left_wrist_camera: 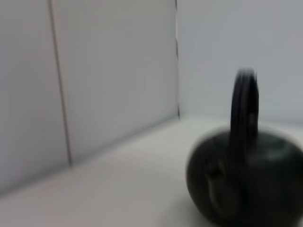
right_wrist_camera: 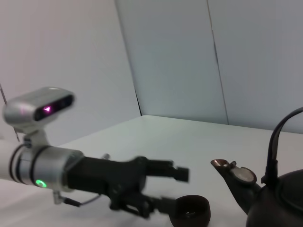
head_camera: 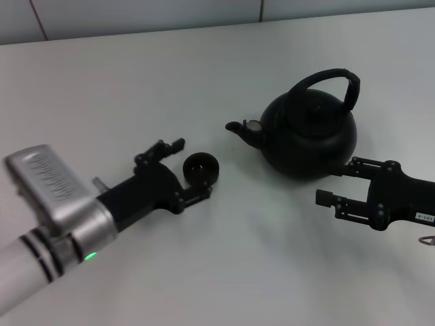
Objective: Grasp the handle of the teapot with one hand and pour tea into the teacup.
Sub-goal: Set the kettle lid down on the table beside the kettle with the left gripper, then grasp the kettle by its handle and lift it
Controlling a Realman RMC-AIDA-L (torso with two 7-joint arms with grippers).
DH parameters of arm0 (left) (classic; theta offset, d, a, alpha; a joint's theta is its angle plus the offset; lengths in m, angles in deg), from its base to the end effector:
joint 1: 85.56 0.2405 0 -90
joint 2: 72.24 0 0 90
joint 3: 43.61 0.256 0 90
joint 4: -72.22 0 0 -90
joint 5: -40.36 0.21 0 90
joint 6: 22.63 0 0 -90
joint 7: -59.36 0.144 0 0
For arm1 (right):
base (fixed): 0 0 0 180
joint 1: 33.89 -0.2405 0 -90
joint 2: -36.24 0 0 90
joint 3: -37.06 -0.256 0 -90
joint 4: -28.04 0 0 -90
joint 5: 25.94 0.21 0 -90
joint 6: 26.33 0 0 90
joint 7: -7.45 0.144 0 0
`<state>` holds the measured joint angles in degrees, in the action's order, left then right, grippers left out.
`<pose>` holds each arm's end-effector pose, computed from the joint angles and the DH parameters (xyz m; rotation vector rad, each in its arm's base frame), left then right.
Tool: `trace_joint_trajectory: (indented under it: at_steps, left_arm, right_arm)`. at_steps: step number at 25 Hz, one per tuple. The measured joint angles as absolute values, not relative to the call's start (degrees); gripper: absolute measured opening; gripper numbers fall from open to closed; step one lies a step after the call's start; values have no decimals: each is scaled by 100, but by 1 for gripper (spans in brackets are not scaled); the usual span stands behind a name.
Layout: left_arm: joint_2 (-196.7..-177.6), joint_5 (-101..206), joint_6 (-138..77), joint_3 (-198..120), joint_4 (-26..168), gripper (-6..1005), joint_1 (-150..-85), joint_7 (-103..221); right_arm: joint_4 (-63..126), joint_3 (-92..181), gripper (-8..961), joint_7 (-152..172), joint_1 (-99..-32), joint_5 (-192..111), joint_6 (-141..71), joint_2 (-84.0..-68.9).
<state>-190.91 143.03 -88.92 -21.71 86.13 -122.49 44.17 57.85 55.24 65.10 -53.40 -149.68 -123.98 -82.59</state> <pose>-0.2548 0.2977 -0.1211 -2.4422 -0.3115 -0.7188 0.3347 0.2469 0.0075 -2.5379 0.5975 0.7865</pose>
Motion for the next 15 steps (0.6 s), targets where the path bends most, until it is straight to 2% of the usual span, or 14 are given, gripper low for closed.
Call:
trace_joint_trajectory:
  at_steps: [6, 7, 8, 12, 15]
  left_arm:
    - [-19045, 14301, -10797, -2008, 7341, 844, -11214, 3731]
    - [-19044, 14302, -11469, -1767, 6688, 844, -10834, 3179]
    - [-19044, 14302, -11469, -1767, 6688, 845, -10834, 3179]
    - [-19010, 14304, -12350, -1316, 5551, 845, -10091, 2508]
    - [-18985, 14304, -12446, -1267, 5349, 846, -9958, 2387]
  right_arm:
    - [5808, 5516, 605, 6511, -5352, -14967, -12382, -8259]
    - [5809, 5515, 603, 6510, -5357, -14962, -12381, -8258]
    - [5809, 5515, 602, 6510, -5357, -14962, -12381, -8258]
    - [5808, 5507, 596, 6514, -5353, -14855, -12380, -8258]
    - [5797, 5507, 592, 6516, -5343, -14827, -12380, -8259]
